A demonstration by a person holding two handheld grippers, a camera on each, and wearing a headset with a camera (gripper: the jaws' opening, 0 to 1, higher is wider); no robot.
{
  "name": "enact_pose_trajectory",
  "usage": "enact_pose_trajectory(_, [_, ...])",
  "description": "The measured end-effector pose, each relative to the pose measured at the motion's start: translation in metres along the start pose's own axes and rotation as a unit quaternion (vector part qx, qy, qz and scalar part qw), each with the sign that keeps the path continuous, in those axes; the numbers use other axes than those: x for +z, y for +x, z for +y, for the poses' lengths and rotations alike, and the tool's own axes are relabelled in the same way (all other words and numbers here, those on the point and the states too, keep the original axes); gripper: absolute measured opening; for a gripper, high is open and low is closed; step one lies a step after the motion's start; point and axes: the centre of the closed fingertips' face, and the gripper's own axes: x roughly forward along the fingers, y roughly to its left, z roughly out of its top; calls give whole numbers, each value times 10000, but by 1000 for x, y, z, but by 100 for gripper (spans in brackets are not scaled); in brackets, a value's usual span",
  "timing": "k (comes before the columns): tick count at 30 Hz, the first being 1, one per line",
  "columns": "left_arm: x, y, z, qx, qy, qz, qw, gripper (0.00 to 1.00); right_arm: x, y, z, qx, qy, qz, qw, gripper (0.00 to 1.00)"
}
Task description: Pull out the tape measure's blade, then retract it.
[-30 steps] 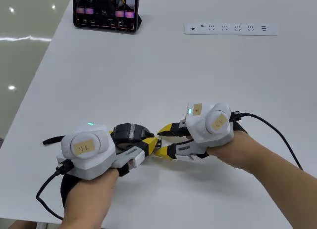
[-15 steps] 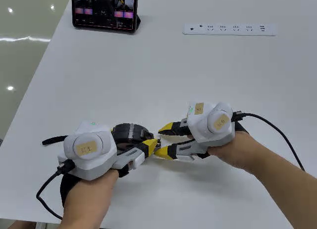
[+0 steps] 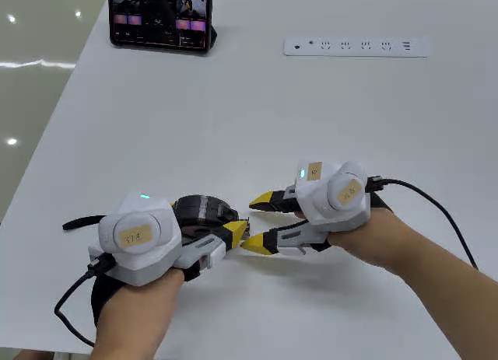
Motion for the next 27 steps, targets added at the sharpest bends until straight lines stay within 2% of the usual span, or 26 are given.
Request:
enact_pose_trajectory(7, [4, -6, 1, -72, 92, -31, 9999, 71, -2, -21, 0, -232, -40, 34, 9997, 42])
enact_pose_trajectory(10, [4, -8, 2, -109, 276, -4, 9996, 71, -2, -28, 0, -320, -23, 1, 9995, 44])
enact_pose_trajectory(17, [8, -17, 1, -235, 498, -22, 9985, 71, -6, -46, 3, -528, -3, 18, 9986, 47])
enact_pose_trajectory(20, [9, -20, -1, -295, 702, -25, 9971, 71, -9, -53, 4, -618, 36, 15, 9981, 49])
enact_pose_trajectory(27, [12, -27, -6, -440, 891, -59, 9950, 72, -16, -70, 1, -909, 139, -13, 9958, 52])
